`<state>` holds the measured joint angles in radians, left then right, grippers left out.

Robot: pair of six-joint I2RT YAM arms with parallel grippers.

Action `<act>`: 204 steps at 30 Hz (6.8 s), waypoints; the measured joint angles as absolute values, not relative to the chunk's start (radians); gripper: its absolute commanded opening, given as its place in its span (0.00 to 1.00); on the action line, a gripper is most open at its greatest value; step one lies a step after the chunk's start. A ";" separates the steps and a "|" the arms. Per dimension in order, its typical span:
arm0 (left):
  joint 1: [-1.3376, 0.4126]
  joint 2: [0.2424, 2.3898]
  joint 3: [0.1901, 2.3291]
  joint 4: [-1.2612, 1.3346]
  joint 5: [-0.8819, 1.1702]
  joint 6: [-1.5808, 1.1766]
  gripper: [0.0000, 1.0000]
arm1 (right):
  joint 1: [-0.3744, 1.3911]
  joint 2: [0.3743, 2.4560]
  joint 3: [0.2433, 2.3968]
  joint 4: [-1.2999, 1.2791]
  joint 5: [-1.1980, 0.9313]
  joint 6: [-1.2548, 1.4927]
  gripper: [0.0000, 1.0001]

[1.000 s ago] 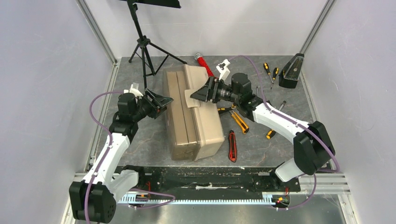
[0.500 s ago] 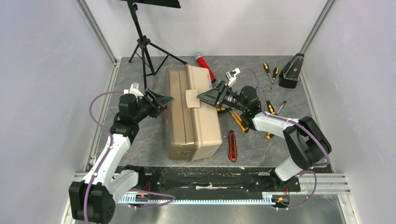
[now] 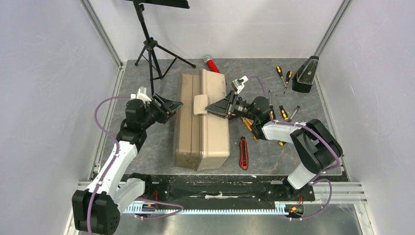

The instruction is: Pack the tool kit

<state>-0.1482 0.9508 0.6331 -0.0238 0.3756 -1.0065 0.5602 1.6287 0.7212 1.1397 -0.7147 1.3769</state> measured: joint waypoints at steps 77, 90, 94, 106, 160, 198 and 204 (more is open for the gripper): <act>-0.167 0.915 0.701 -0.163 0.288 -0.969 0.24 | 1.183 1.515 1.401 -0.213 0.868 -0.389 0.74; -0.235 0.937 0.734 -0.171 0.237 -0.972 0.24 | 1.165 1.582 1.474 -0.382 0.650 -0.344 0.76; -0.245 0.943 0.740 -0.174 0.231 -0.972 0.24 | 1.166 1.607 1.474 -0.418 0.639 -0.358 0.77; -0.277 0.962 0.757 -0.178 0.199 -0.971 0.24 | 1.183 1.654 1.523 -0.438 0.715 -0.444 0.75; -0.302 0.977 0.787 -0.215 0.158 -0.964 0.24 | 1.234 1.511 1.200 -0.085 0.830 -0.826 0.75; -0.311 0.971 0.792 -0.223 0.133 -0.956 0.24 | 1.079 1.382 1.118 -0.069 0.565 -0.185 0.72; -0.315 0.971 0.792 -0.223 0.133 -0.956 0.24 | 1.030 1.304 1.030 -0.020 0.521 -0.034 0.72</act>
